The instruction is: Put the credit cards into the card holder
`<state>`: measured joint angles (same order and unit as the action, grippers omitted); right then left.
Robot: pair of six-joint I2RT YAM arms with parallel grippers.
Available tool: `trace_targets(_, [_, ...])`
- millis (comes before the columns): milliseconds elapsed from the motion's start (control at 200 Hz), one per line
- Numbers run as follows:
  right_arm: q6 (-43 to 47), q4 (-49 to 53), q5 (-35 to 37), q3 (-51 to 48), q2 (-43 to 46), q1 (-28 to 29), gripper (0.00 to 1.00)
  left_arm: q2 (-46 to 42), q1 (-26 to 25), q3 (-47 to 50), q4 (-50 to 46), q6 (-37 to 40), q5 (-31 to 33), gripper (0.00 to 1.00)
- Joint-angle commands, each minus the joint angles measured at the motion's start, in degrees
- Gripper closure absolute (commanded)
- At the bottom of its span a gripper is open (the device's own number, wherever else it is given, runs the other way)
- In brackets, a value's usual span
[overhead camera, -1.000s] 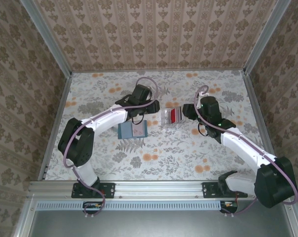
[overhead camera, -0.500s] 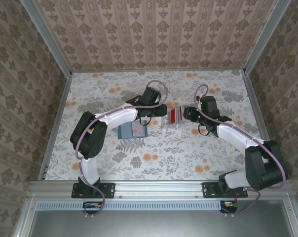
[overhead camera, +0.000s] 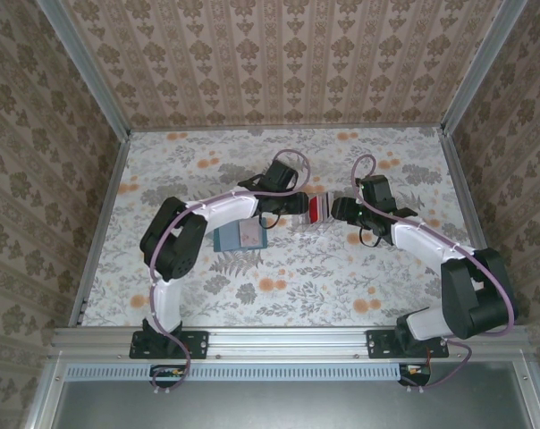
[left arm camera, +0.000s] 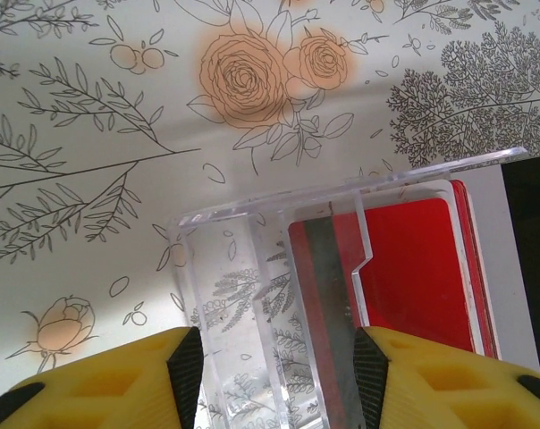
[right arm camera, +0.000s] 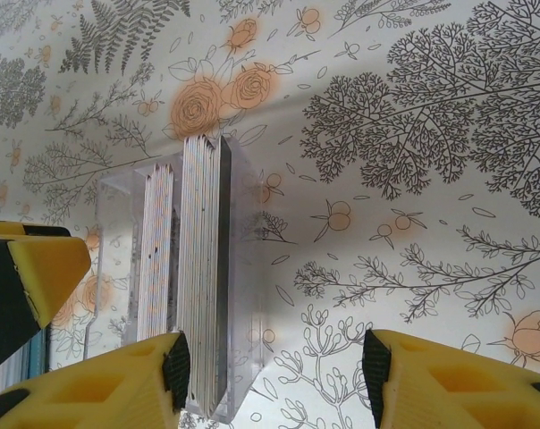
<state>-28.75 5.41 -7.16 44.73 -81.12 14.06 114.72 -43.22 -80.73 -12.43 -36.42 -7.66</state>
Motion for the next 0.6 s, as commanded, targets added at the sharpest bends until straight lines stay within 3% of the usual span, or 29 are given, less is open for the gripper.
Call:
trace_targets(0, [-0.3, 1.3, -0.5, 2.2, -1.2, -0.5, 0.43, 0.8, -0.5, -2.1, -0.5, -1.0, -0.9, 0.49])
trace_targets(595, [-1.3, -5.9, -12.6, 2.4, -5.8, -0.5, 0.43, 4.2, -1.5, -3.6, -0.4, -1.8, -2.9, 0.48])
